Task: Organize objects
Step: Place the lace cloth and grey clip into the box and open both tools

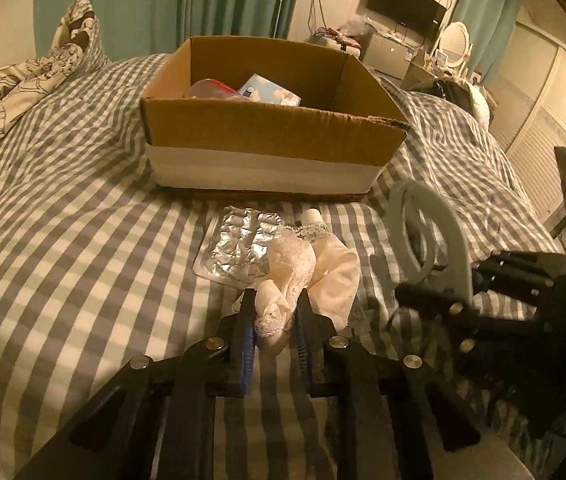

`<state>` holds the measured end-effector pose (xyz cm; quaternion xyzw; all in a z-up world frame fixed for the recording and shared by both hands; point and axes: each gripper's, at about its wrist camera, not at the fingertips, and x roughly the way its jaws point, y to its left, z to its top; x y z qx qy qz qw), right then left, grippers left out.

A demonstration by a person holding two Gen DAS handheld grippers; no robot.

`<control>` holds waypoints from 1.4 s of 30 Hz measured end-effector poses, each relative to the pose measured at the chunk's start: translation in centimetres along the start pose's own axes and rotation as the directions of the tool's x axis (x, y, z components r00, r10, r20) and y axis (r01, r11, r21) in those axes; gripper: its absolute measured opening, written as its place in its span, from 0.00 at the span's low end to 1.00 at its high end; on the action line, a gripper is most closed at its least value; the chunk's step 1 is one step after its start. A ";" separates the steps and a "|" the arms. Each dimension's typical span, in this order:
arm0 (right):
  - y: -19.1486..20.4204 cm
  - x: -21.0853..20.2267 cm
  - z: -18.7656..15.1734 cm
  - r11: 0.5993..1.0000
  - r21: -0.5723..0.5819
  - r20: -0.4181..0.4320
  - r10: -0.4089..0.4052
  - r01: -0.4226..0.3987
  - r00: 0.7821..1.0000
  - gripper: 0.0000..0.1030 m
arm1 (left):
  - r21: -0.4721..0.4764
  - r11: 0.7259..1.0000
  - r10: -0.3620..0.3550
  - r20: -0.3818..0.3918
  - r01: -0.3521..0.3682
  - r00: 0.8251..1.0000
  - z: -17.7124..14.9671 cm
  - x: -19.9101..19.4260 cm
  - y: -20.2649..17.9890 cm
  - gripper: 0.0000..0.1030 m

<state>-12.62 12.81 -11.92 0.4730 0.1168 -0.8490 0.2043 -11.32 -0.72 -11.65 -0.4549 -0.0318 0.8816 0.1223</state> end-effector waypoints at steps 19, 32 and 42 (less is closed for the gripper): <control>-2.0 -9.7 9.4 0.997 -0.062 0.259 -0.023 0.040 0.965 0.21 | 0.040 0.998 0.030 0.246 -0.041 0.969 10.2 -7.3 -0.7 0.15; -4.3 -6.0 18.2 0.997 -0.075 0.272 -0.011 0.033 0.962 0.21 | 0.031 0.995 0.087 0.277 -0.099 0.957 18.7 -2.8 0.3 0.15; -6.1 0.9 19.6 0.999 -0.046 0.198 -0.007 0.016 0.980 0.21 | 0.007 0.994 0.106 0.164 -0.109 0.981 17.9 4.0 2.8 0.15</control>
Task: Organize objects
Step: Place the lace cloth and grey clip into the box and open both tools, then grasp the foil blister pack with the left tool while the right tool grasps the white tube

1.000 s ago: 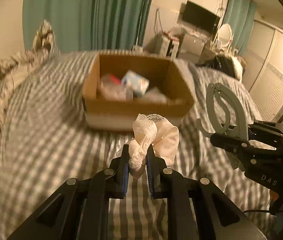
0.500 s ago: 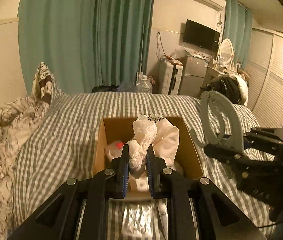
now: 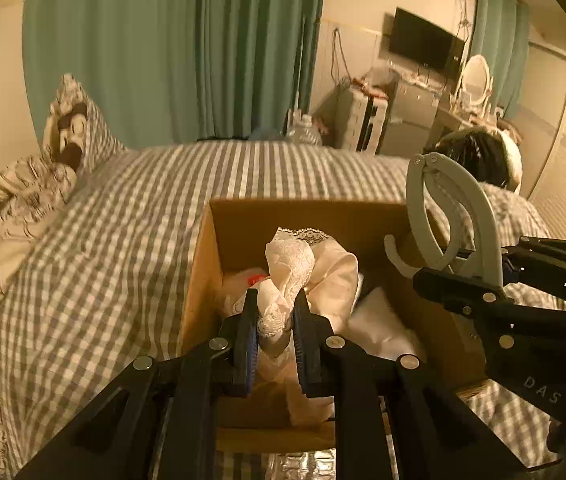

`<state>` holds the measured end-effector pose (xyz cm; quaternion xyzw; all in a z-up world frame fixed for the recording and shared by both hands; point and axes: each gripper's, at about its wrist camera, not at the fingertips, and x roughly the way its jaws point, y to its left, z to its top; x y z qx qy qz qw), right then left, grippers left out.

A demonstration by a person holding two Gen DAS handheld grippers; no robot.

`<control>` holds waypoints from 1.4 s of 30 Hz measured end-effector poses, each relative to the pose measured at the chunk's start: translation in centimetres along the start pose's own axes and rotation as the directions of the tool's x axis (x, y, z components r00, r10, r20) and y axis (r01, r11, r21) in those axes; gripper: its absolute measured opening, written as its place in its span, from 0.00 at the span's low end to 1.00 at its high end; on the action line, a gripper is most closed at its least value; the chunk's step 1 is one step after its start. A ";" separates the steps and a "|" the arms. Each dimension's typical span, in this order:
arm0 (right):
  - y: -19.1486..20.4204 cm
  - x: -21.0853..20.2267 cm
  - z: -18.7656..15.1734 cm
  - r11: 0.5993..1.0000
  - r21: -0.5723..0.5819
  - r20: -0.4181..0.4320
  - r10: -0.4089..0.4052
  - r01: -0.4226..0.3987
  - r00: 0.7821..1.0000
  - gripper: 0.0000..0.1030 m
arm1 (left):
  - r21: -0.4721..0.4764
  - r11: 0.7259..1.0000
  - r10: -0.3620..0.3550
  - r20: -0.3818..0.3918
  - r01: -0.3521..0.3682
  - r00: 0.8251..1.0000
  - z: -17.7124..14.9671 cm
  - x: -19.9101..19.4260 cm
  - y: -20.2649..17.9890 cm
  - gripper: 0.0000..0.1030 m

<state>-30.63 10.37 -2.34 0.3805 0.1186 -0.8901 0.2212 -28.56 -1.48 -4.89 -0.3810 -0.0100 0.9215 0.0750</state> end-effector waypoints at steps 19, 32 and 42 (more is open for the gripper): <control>0.4 -5.3 -1.0 0.995 0.018 0.034 -0.098 0.098 0.995 0.62 | -0.019 1.000 0.021 0.036 -0.020 0.999 -0.9 -4.8 -0.3 0.81; 3.6 -15.8 -2.1 0.993 0.011 0.175 -0.121 0.121 0.977 0.69 | 0.021 0.998 0.051 0.166 -0.055 0.985 -2.8 -14.0 -1.2 0.99; 4.9 -15.2 -7.4 0.990 0.081 0.160 -0.128 0.116 0.979 0.70 | -0.019 0.996 0.087 0.136 -0.085 0.987 -8.1 -14.0 -0.8 1.00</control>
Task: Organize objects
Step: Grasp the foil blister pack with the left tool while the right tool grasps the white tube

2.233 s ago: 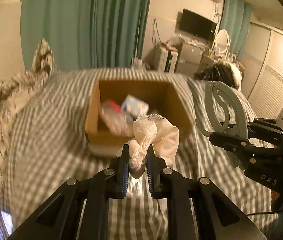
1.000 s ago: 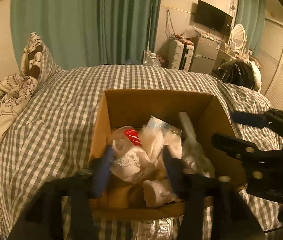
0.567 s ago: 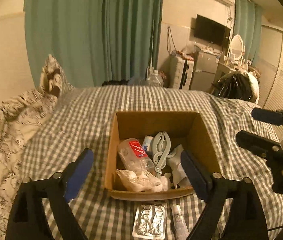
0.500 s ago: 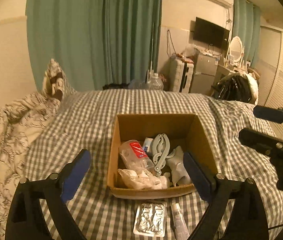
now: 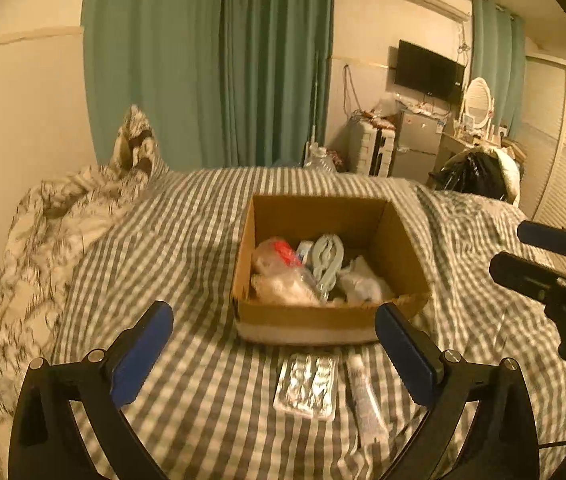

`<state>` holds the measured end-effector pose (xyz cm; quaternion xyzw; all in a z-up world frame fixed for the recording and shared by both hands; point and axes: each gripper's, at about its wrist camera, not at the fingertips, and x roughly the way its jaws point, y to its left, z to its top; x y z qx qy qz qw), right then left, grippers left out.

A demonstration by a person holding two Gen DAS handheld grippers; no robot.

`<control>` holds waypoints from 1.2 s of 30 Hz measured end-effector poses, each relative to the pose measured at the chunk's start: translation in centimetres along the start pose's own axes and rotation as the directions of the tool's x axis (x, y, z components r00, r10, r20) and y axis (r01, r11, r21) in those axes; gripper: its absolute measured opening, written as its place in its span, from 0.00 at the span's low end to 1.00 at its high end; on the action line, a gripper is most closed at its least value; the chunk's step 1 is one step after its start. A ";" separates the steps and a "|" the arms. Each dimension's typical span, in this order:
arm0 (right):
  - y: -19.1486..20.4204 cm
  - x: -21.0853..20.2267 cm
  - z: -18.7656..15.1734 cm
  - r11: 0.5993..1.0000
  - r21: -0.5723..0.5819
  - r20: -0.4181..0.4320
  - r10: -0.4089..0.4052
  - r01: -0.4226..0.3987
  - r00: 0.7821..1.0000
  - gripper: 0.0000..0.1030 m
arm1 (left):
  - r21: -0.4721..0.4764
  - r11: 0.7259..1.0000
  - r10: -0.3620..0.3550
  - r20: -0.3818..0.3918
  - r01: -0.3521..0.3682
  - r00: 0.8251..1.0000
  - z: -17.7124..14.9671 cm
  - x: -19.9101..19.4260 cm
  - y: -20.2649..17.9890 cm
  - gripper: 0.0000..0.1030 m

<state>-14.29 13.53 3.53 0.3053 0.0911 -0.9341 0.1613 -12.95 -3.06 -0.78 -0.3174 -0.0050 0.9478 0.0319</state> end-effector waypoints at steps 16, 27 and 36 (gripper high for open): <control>1.0 9.2 -8.2 0.998 0.065 -0.199 -0.010 0.024 0.980 0.70 | 0.028 0.998 0.057 -0.179 -0.053 0.982 -7.2 6.4 0.0 1.00; 3.0 13.7 -11.1 0.998 0.052 -0.332 0.052 -0.037 0.942 0.68 | -0.017 0.997 0.063 -0.244 -0.069 0.968 -8.3 7.7 1.3 1.00; 4.4 16.7 -13.1 0.997 0.021 -0.428 0.071 -0.069 0.901 0.27 | -0.003 0.997 0.076 -0.261 -0.079 0.962 -8.5 8.1 1.1 1.00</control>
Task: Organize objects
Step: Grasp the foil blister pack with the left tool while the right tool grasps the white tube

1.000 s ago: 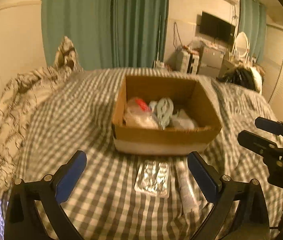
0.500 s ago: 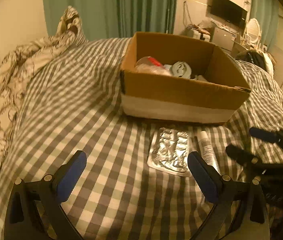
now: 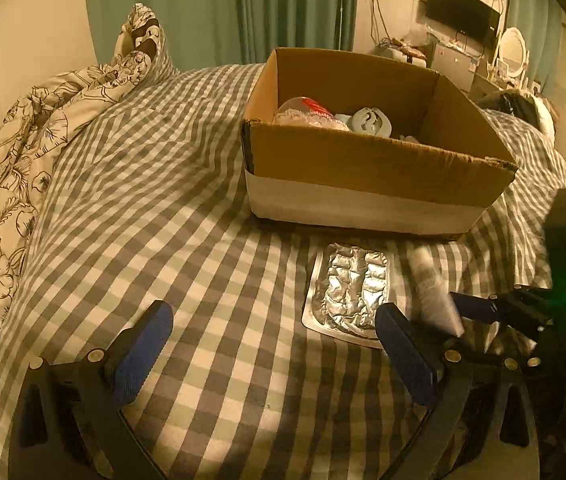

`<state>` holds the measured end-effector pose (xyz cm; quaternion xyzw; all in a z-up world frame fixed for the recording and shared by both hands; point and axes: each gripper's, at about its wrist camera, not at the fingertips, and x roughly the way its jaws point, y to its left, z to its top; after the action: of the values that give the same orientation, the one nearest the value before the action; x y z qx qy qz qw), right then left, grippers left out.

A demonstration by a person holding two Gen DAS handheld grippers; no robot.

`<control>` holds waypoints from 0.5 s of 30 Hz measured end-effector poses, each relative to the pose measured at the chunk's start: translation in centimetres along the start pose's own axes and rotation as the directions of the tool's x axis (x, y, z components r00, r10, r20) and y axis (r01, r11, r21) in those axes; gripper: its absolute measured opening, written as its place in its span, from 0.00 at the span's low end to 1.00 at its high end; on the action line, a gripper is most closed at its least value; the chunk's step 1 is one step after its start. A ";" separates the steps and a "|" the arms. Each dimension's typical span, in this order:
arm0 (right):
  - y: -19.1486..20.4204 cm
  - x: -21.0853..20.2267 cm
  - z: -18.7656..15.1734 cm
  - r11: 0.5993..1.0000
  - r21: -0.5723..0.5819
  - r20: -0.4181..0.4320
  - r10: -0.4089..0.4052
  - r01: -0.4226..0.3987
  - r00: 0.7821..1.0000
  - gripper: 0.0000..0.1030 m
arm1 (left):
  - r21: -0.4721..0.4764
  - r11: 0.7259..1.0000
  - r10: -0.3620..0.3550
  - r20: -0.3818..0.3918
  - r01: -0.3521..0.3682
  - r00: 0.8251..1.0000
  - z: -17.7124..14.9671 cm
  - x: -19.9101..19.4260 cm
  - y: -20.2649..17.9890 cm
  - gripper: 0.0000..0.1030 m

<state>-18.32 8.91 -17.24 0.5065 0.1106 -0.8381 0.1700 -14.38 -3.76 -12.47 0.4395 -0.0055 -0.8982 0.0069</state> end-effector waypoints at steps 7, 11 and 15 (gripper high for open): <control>-1.1 -3.2 -0.9 1.000 -0.008 0.048 0.004 -0.004 0.999 0.16 | 0.080 0.997 0.028 -0.048 -0.024 0.998 0.4 0.8 -1.7 1.00; -2.5 -5.2 -0.9 1.000 0.018 0.099 -0.004 0.003 0.995 0.16 | 0.136 0.991 -0.002 -0.092 0.015 0.996 0.8 2.2 -3.5 1.00; -3.7 -5.9 -0.6 0.999 0.054 0.115 -0.002 -0.005 0.993 0.16 | 0.143 0.989 -0.021 -0.144 0.042 0.989 1.7 4.8 -4.7 1.00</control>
<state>-16.75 13.53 -12.26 0.4617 0.0776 -0.8685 0.1630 -18.70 0.91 -15.30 0.5019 -0.0636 -0.8617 -0.0392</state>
